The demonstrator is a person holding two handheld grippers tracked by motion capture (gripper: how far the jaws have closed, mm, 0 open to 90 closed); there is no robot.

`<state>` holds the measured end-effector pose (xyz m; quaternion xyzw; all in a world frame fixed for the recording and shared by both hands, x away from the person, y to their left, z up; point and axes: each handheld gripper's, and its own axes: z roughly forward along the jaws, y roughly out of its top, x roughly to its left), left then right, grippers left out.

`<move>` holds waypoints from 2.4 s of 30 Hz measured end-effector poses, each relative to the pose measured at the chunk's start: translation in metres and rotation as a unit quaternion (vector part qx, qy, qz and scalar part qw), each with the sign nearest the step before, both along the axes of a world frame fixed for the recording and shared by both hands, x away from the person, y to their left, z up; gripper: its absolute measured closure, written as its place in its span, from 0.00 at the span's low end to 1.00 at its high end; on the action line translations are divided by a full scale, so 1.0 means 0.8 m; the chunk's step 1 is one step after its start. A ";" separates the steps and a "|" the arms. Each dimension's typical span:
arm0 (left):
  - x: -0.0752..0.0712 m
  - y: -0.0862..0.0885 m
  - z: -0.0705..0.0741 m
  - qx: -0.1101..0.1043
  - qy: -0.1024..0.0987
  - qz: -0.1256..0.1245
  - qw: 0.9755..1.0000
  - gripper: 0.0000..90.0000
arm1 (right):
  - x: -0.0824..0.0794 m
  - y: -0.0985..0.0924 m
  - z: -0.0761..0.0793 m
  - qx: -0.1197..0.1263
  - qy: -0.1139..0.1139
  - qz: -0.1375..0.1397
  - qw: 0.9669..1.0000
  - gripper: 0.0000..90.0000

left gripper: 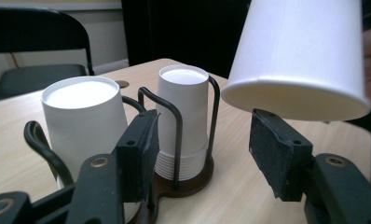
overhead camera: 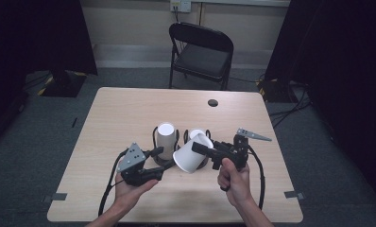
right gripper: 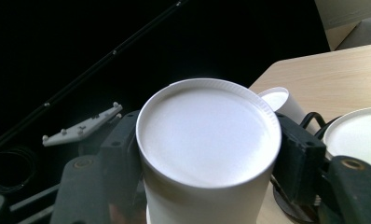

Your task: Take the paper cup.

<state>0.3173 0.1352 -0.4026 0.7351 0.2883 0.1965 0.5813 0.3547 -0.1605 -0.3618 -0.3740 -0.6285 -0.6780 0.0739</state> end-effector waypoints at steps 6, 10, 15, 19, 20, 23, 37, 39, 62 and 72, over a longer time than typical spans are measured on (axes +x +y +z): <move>-0.006 -0.013 -0.009 0.001 -0.007 -0.013 1.000 0.54 | -0.001 0.006 -0.006 0.003 0.014 0.014 1.000 0.38; -0.012 -0.015 -0.010 0.002 -0.023 -0.009 1.000 0.59 | 0.000 0.013 -0.009 0.005 0.025 0.031 0.999 0.38; -0.018 -0.018 -0.009 0.003 -0.036 -0.007 0.999 0.66 | -0.002 0.021 -0.011 0.009 0.043 0.048 0.998 0.38; -0.020 -0.021 -0.008 -0.001 -0.038 -0.004 0.999 0.68 | -0.004 0.027 -0.013 0.008 0.058 0.061 0.996 0.38; -0.020 -0.021 -0.008 -0.003 -0.041 -0.005 0.999 0.69 | -0.004 0.029 -0.014 0.010 0.058 0.063 0.996 0.38; -0.021 -0.022 -0.007 -0.007 -0.043 -0.003 0.999 0.70 | -0.004 0.033 -0.015 0.011 0.062 0.066 0.996 0.38; -0.018 -0.018 -0.007 -0.009 -0.047 0.010 0.999 0.85 | 0.006 0.038 -0.032 0.011 0.100 0.084 0.991 0.34; -0.014 -0.013 -0.007 -0.020 -0.036 0.005 0.999 0.88 | 0.006 0.040 -0.034 -0.001 0.100 0.079 0.992 0.30; -0.012 0.000 -0.010 -0.018 -0.005 -0.041 0.999 0.96 | 0.001 0.031 -0.020 -0.075 0.012 0.028 0.997 0.21; -0.009 0.009 -0.011 -0.002 0.022 -0.060 0.998 0.96 | 0.000 0.027 -0.021 -0.094 -0.004 0.023 0.995 0.23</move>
